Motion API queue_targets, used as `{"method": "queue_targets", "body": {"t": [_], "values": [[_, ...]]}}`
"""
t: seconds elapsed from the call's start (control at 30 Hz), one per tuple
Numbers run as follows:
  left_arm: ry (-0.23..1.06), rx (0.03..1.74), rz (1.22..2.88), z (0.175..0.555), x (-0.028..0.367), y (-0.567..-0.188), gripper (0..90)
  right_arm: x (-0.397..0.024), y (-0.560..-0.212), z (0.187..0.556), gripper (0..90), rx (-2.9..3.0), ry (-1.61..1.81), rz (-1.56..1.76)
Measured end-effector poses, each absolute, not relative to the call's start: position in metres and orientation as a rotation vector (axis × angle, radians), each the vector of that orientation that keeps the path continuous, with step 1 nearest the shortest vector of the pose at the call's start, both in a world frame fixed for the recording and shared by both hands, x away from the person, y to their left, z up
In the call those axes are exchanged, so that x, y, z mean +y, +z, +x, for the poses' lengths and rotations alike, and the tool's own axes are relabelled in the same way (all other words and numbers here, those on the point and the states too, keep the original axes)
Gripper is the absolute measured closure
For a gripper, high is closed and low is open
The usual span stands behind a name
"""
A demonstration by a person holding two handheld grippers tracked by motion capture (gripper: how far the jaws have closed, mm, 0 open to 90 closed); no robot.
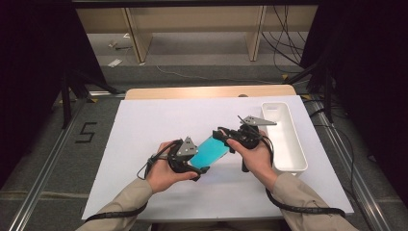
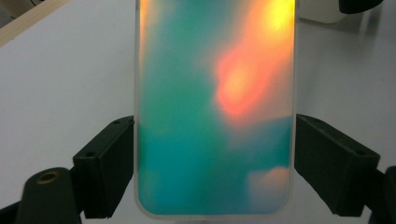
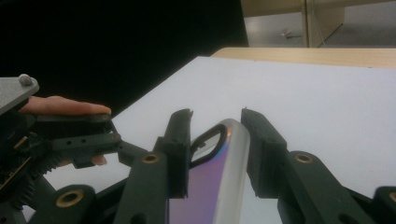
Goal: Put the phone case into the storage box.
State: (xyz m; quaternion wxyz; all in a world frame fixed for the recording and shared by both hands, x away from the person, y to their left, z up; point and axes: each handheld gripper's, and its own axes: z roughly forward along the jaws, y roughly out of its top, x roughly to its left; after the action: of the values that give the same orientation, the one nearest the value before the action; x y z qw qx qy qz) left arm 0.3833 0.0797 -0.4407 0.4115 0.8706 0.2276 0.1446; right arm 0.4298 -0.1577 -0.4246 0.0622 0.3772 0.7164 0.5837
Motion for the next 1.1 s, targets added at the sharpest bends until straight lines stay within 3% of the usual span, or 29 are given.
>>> {"method": "queue_targets", "body": {"t": [0.2,0.27,0.3,0.57,0.9,1.1], "values": [[0.401,0.55,2.197,0.381,0.076,-0.441,16.9,-0.156,-0.417,0.428,74.3,2.142,1.855,1.15],[0.405,0.536,2.151,0.381,0.079,-0.439,32.1,-0.154,-0.412,0.424,79.9,2.158,1.888,1.098],[0.417,0.528,2.143,0.382,0.079,-0.437,25.6,-0.152,-0.41,0.42,80.3,2.141,1.819,1.042],[0.396,0.562,2.096,0.386,0.086,-0.439,16.2,-0.146,-0.398,0.415,80.3,2.21,1.801,0.927],[0.354,0.592,2.072,0.391,0.091,-0.444,10.2,-0.148,-0.393,0.417,80.2,2.278,1.775,0.86],[0.335,0.592,2.057,0.391,0.092,-0.444,12.1,-0.15,-0.392,0.42,80.1,2.343,1.752,0.775]]}}
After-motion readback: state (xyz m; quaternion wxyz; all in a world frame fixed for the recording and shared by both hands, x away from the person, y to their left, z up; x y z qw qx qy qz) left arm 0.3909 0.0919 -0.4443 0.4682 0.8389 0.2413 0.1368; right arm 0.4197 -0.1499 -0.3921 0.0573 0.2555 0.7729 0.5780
